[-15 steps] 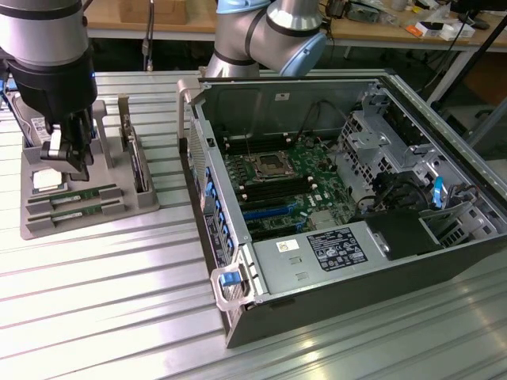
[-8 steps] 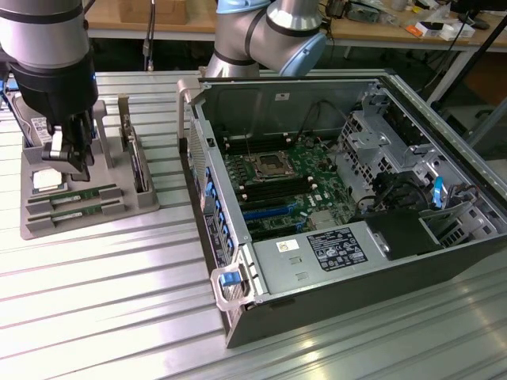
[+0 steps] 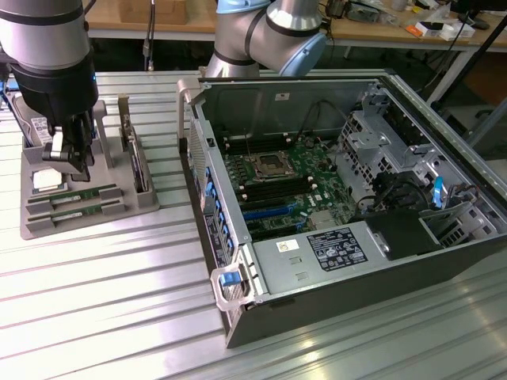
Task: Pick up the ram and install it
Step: 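Pick up the ram and move it above insertion slot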
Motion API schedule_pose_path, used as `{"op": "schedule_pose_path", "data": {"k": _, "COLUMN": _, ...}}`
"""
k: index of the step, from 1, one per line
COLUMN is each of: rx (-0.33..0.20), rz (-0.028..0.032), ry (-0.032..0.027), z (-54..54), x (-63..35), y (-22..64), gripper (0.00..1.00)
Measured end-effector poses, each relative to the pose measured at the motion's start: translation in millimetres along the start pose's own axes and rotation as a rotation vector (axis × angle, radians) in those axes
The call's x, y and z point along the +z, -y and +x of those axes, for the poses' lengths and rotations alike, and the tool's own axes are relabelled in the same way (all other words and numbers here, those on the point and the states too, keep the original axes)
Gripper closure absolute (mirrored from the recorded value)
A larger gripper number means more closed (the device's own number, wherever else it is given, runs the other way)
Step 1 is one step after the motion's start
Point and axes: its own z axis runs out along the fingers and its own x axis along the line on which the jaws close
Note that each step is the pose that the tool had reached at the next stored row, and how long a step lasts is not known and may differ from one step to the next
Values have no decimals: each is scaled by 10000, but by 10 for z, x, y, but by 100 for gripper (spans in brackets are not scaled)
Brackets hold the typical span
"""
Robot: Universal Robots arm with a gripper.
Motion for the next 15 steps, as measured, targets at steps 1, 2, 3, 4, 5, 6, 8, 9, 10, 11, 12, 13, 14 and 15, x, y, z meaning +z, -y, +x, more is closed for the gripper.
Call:
{"op": "schedule_pose_path", "data": {"k": 1, "rx": 0, "rz": 0, "ry": 0, "z": 0, "x": 0, "y": 0, "gripper": 64}}
{"op": "schedule_pose_path", "data": {"k": 2, "rx": 0, "rz": 0, "ry": 0, "z": 0, "x": 0, "y": 0, "gripper": 64}}
{"op": "schedule_pose_path", "data": {"k": 3, "rx": 0, "rz": 0, "ry": 0, "z": 0, "x": 0, "y": 0, "gripper": 64}}
{"op": "schedule_pose_path", "data": {"k": 4, "rx": 0, "rz": 0, "ry": 0, "z": 0, "x": 0, "y": 0, "gripper": 64}}
{"op": "schedule_pose_path", "data": {"k": 5, "rx": 0, "rz": 0, "ry": 0, "z": 0, "x": 0, "y": 0, "gripper": 64}}
{"op": "schedule_pose_path", "data": {"k": 6, "rx": -41, "rz": 1, "ry": -2, "z": 0, "x": 0, "y": 0, "gripper": 64}}
{"op": "schedule_pose_path", "data": {"k": 8, "rx": -547, "rz": 3, "ry": -24, "z": 0, "x": 2, "y": 0, "gripper": 64}}
{"op": "schedule_pose_path", "data": {"k": 9, "rx": -943, "rz": 3, "ry": -42, "z": 0, "x": 1, "y": 0, "gripper": 64}}
{"op": "schedule_pose_path", "data": {"k": 10, "rx": -1265, "rz": 4, "ry": -55, "z": 0, "x": 2, "y": 0, "gripper": 64}}
{"op": "schedule_pose_path", "data": {"k": 11, "rx": -1457, "rz": 5, "ry": -63, "z": 0, "x": 3, "y": 1, "gripper": 64}}
{"op": "schedule_pose_path", "data": {"k": 12, "rx": -1492, "rz": 6, "ry": -64, "z": -1, "x": 5, "y": 3, "gripper": 64}}
{"op": "schedule_pose_path", "data": {"k": 13, "rx": -1492, "rz": 4, "ry": -66, "z": -2, "x": 10, "y": 7, "gripper": 64}}
{"op": "schedule_pose_path", "data": {"k": 14, "rx": -1493, "rz": 4, "ry": -66, "z": -2, "x": 18, "y": 9, "gripper": 64}}
{"op": "schedule_pose_path", "data": {"k": 15, "rx": -1493, "rz": 4, "ry": -66, "z": -3, "x": 27, "y": 9, "gripper": 64}}
